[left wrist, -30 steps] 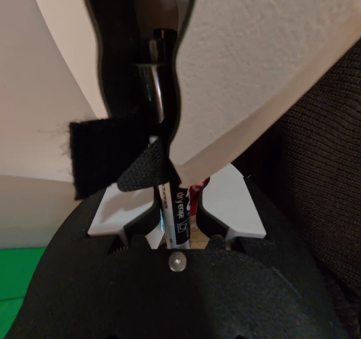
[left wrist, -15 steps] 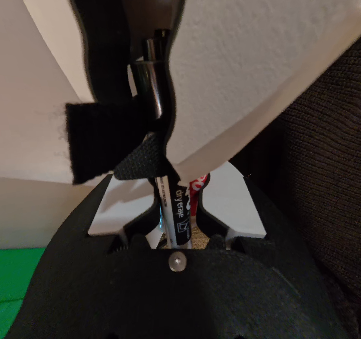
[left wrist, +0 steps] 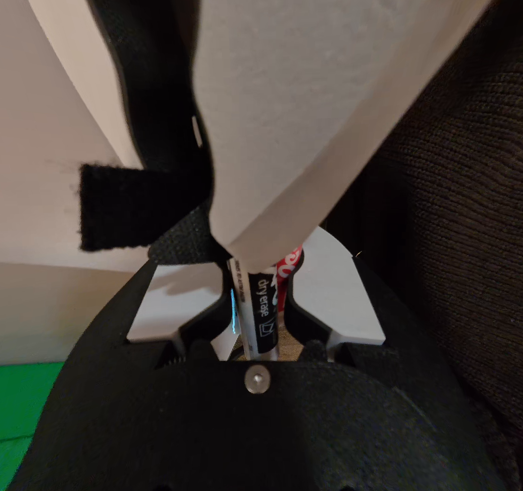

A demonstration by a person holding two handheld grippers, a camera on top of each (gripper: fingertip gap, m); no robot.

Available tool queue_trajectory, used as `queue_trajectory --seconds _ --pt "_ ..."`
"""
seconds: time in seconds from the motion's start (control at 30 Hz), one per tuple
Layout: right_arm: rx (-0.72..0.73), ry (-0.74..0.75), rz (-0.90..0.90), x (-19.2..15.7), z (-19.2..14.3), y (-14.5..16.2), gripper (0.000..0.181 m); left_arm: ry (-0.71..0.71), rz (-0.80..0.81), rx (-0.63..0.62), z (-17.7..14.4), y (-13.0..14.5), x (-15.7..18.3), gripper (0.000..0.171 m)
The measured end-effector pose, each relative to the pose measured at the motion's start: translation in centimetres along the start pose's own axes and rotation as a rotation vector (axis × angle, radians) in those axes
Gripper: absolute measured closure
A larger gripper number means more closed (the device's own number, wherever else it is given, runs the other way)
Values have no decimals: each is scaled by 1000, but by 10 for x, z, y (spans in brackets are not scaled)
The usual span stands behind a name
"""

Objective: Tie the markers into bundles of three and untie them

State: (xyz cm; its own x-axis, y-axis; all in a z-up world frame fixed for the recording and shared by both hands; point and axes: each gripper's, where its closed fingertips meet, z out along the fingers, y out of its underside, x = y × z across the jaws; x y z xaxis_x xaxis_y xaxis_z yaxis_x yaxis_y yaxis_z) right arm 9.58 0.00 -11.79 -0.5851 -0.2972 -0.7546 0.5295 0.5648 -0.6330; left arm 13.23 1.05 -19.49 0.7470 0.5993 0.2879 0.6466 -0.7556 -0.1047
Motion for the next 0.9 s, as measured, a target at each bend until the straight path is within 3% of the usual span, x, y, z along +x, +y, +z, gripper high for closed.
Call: queue_trajectory --seconds 0.9 --pt "-59 81 -80 0 2 1 174 -12 34 -25 6 -1 1 130"
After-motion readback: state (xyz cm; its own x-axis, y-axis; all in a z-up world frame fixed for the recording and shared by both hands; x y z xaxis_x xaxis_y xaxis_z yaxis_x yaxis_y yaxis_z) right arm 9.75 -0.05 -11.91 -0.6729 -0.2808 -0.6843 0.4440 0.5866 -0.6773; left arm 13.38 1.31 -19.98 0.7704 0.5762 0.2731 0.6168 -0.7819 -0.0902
